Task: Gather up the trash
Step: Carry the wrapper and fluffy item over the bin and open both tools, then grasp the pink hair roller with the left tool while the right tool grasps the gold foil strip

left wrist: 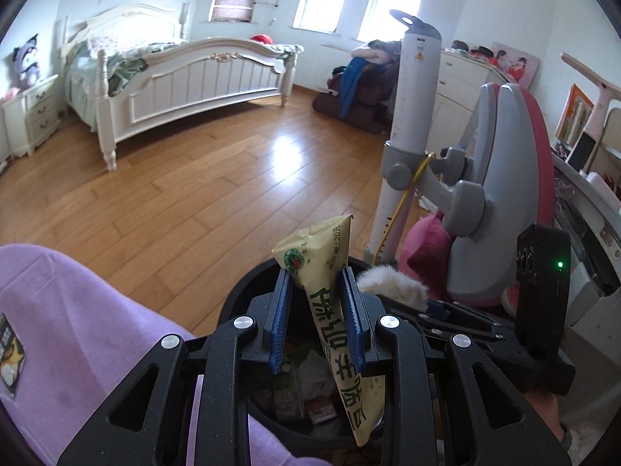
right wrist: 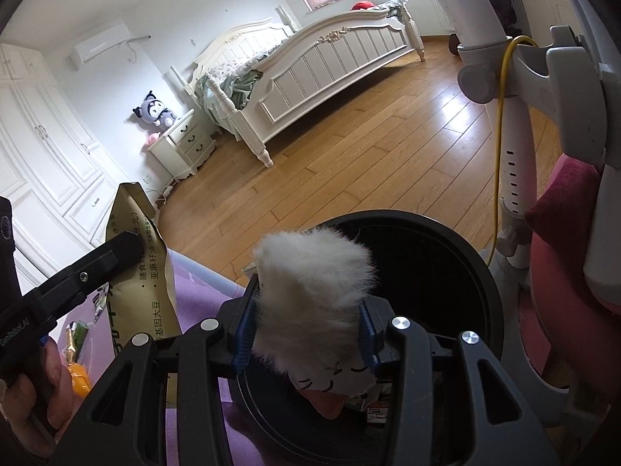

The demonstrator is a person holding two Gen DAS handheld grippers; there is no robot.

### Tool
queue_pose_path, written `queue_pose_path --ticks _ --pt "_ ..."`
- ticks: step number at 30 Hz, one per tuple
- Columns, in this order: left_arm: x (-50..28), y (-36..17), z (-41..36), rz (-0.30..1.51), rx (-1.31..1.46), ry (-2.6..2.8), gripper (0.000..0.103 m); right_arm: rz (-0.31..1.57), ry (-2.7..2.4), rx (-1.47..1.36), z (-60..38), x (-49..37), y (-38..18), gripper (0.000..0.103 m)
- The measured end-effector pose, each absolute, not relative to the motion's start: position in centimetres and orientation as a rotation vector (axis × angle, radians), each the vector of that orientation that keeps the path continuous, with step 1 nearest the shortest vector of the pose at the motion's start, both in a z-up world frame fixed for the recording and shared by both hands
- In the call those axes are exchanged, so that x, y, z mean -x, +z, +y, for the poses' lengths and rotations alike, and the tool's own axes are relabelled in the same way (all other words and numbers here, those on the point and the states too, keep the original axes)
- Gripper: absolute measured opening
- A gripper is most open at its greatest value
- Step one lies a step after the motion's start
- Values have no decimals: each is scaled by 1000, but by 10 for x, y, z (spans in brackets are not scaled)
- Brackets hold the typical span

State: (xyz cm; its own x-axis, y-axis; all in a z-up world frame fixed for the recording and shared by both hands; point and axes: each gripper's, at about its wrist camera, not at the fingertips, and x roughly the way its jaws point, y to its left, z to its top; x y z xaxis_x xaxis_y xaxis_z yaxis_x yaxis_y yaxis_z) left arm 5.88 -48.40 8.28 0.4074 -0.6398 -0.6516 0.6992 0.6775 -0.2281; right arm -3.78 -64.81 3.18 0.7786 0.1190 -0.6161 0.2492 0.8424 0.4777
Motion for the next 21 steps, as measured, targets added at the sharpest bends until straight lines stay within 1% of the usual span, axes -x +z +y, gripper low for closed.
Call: queue_pose_path --ticks 3,4,5,6,7,8,9,12,14,15,21 --pt "-60 83 -491 786 -92 -847 27 689 -82 -588 -652 38 29 45" --pt "-61 84 -492 787 -95 -846 29 692 -84 -593 -654 38 29 47" --pt "-62 85 -494 791 -100 -846 36 696 -87 -599 -655 39 28 50" --pt "-62 86 -495 794 -100 -846 55 699 -93 -604 -657 39 27 52" --pt "-61 88 -496 788 -95 -842 73 699 -98 -612 -659 39 26 58" --pt "-59 89 -495 777 -90 -834 78 696 -103 -622 -661 41 26 66" --pt "-58 92 -493 762 -86 -828 82 690 -103 -630 -662 42 27 68" --pt "-53 99 -490 754 -99 -823 85 690 -107 -624 -661 44 29 68" --pt "-49 104 -486 744 -95 -820 89 686 -110 -631 -659 45 32 77" --pt "-46 108 -483 736 -92 -820 92 681 -107 -632 -656 46 34 79" --pt "-30 128 -444 712 -90 -800 97 680 -52 -589 -629 40 49 80"
